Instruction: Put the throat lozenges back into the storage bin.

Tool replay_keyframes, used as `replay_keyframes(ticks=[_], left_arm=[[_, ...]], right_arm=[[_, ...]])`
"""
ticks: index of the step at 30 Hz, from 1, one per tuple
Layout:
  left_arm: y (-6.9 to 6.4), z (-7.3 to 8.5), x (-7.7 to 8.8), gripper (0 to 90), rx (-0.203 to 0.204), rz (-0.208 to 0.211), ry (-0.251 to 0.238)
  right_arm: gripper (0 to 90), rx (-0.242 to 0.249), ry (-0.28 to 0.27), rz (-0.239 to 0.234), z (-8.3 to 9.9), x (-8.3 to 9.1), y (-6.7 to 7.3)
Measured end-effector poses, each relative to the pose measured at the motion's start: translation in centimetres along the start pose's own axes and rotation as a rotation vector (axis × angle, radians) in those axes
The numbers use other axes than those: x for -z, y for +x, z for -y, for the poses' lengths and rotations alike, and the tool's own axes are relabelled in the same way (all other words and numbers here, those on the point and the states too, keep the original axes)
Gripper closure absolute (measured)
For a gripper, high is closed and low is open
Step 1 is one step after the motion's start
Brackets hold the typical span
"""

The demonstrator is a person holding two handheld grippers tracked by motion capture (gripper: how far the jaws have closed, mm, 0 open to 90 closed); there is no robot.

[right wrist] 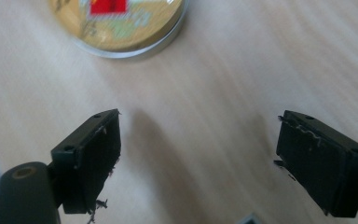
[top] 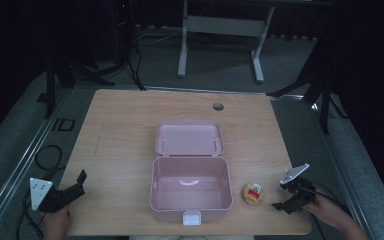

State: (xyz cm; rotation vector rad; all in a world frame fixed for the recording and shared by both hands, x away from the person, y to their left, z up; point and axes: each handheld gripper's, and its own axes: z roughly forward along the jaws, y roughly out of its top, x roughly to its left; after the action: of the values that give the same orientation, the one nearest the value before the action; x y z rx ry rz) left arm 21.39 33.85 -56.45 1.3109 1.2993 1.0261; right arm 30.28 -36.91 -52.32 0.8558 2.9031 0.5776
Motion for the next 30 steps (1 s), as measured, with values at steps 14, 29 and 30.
replay_keyframes(ticks=[14,29,30], left_arm=[[0.0,0.0,0.0,0.3,0.002,0.003,0.002],[0.1,0.0,0.0,0.3,0.004,0.012,0.002],[0.1,0.0,0.0,0.3,0.004,0.013,0.002]], right_arm=[[13.6,0.088,0.318,-0.047,-2.3,0.0,0.5],[13.2,0.189,0.419,-0.025,-5.1,-0.5,1.7],[13.2,0.194,0.417,-0.032,-5.4,-0.6,1.8]])
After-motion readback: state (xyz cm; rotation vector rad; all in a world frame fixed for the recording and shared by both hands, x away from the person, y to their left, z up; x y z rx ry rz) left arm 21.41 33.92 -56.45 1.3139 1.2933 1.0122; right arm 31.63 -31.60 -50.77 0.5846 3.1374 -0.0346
